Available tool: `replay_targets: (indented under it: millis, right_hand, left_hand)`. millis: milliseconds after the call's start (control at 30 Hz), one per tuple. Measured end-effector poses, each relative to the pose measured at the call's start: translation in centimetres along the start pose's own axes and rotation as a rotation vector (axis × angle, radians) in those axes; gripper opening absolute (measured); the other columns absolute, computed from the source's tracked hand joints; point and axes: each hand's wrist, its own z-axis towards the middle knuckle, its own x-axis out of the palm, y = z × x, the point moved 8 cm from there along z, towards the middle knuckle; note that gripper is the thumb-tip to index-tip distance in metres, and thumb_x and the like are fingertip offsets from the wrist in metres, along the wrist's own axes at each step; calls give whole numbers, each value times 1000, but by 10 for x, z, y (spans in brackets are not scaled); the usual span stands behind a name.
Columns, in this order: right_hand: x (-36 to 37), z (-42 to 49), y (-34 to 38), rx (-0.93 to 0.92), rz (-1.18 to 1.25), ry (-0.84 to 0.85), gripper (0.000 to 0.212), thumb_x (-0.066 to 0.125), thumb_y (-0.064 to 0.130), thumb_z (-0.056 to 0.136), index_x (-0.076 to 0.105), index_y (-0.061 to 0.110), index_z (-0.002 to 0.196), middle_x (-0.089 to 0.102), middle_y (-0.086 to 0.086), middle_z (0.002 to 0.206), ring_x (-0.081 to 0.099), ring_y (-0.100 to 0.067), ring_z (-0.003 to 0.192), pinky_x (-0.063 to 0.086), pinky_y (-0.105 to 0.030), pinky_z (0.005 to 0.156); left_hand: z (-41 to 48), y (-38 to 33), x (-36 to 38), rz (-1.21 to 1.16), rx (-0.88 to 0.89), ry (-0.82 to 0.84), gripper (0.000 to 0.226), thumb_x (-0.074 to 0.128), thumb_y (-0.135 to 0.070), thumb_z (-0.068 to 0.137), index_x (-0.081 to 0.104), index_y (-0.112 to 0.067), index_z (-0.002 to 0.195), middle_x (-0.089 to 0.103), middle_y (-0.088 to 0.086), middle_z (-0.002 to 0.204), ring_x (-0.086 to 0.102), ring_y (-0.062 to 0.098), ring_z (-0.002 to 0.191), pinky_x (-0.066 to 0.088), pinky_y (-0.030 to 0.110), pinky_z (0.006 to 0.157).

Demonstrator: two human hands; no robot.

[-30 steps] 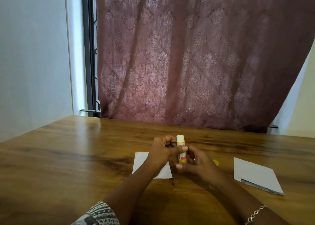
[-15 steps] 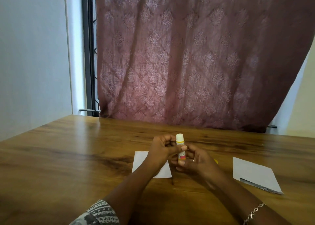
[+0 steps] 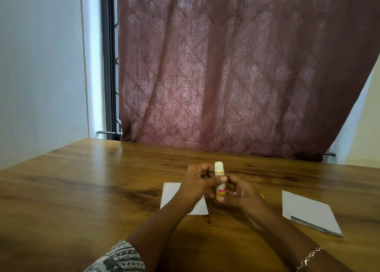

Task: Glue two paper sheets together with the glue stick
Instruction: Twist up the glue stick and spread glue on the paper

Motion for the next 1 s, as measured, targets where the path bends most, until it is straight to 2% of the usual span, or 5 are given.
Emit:
replay_targets:
  millis: [100, 300, 433, 667, 1000]
  right_hand:
    - [2, 1, 3, -30, -189, -37, 52, 77, 7, 66, 55, 31, 107, 67, 8, 97, 64, -9, 90, 51, -29, 80]
    - [-2, -1, 8, -52, -116, -73, 44, 68, -8, 71, 59, 18, 106, 53, -5, 74, 54, -13, 67, 52, -21, 59]
    - [0, -3, 3, 34, 113, 31, 46, 62, -9, 77, 53, 9, 118, 58, -20, 91, 67, -25, 75, 58, -27, 64]
    - [6, -1, 0, -2, -124, -16, 45, 70, 2, 74, 57, 30, 106, 65, 5, 89, 64, -10, 79, 53, -28, 64]
    - [7, -5, 9, 30, 99, 74, 41, 52, -8, 83, 51, 12, 119, 62, -20, 94, 70, -22, 75, 60, -29, 68]
  left_hand:
    - [1, 2, -2, 3, -13, -17, 23, 71, -6, 74, 65, 3, 95, 64, 11, 81, 62, 14, 73, 50, 13, 60]
    - [-1, -3, 3, 3, -10, 26, 23, 63, -2, 80, 63, 5, 102, 62, 1, 73, 59, -5, 51, 39, 3, 46]
    - [-1, -4, 3, -2, 12, 35, 21, 60, 0, 82, 63, 7, 102, 62, 0, 71, 58, -7, 49, 37, 2, 45]
    - [-1, -3, -1, 11, -3, -9, 9, 69, -4, 76, 65, -5, 84, 62, 3, 70, 59, -4, 51, 42, 5, 48]
    - [-3, -10, 1, -28, 39, 22, 15, 63, 2, 79, 65, 2, 93, 61, 1, 70, 57, -6, 49, 39, 3, 46]
